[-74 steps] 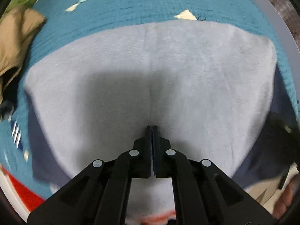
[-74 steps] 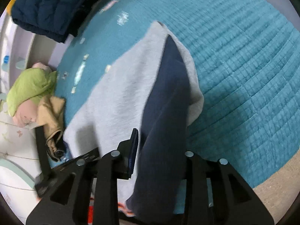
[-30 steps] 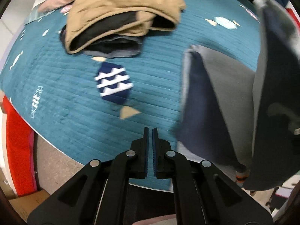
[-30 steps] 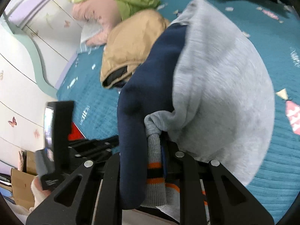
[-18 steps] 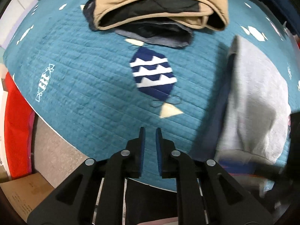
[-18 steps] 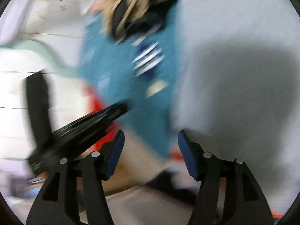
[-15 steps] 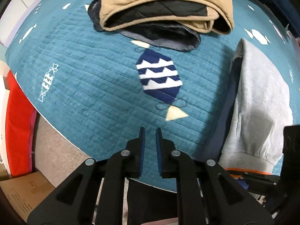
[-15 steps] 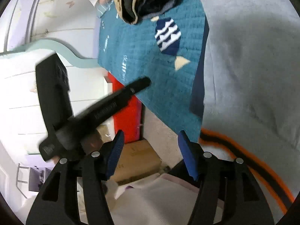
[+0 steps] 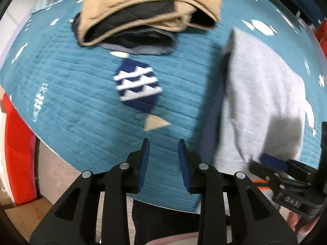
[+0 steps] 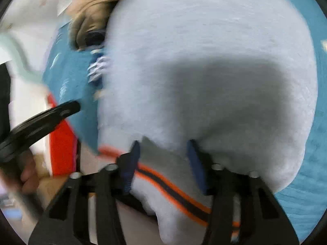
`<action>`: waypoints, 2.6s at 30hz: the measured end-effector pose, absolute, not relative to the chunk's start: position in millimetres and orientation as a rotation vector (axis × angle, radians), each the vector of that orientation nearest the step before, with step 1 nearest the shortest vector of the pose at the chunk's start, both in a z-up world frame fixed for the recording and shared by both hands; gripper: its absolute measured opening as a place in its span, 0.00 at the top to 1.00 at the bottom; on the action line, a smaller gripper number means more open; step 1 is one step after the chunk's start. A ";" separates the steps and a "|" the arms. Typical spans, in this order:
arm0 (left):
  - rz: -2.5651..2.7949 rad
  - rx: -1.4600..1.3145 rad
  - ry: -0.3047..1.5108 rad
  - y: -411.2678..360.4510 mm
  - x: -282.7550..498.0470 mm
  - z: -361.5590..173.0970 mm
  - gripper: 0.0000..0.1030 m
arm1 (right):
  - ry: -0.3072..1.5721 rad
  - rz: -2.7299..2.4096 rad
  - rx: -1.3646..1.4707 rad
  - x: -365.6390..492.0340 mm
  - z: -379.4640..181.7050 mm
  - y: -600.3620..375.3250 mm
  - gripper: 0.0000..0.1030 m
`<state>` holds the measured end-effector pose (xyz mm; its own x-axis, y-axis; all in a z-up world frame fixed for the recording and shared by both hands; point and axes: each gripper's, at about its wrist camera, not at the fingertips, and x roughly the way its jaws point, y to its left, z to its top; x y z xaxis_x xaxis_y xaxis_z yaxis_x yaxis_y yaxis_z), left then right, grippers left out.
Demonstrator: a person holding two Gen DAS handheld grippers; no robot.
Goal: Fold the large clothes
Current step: 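Grasp the orange-striped hem with both grippers, then fold the hem over toward the collar with both grippers and release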
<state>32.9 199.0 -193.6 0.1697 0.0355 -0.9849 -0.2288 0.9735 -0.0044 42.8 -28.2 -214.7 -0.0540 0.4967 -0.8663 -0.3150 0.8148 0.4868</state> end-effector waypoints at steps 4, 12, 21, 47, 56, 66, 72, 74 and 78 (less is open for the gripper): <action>0.138 -0.118 1.386 177.9 32.4 -190.5 0.72 | 1.542 0.624 0.122 27.8 -189.9 -33.8 0.59; 0.076 0.020 1.409 141.8 36.0 -234.6 0.73 | 1.604 0.621 0.235 29.3 -209.5 -58.3 0.70; -0.093 0.020 1.444 128.2 26.3 -199.9 0.73 | 1.638 0.479 0.170 9.3 -205.9 -89.5 0.88; -0.216 -0.041 1.290 101.3 134.1 -167.3 0.95 | 1.351 0.426 0.255 129.0 -140.7 -98.2 0.89; -0.185 -0.093 1.362 100.6 197.5 -173.7 0.94 | 1.357 0.360 0.254 178.2 -144.7 -75.6 0.92; -0.104 0.014 1.404 89.1 222.7 -206.1 0.82 | 1.470 0.341 0.335 209.5 -205.2 -73.0 0.98; -0.127 -0.026 1.353 100.4 192.9 -162.6 0.31 | 1.373 0.326 0.309 176.7 -170.2 -95.8 0.84; -0.126 -0.051 1.275 102.9 179.1 -152.3 0.06 | 1.317 0.270 0.287 154.2 -166.6 -101.6 0.35; -0.076 0.045 1.206 98.2 142.0 -158.5 0.06 | 1.164 0.160 0.324 120.9 -162.6 -125.1 0.08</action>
<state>142.0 98.2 -158.5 0.3542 -0.0351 -0.9345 0.0827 0.9966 -0.0061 120.9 -125.1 -162.6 0.3910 0.2899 -0.8735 0.0429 0.9423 0.3320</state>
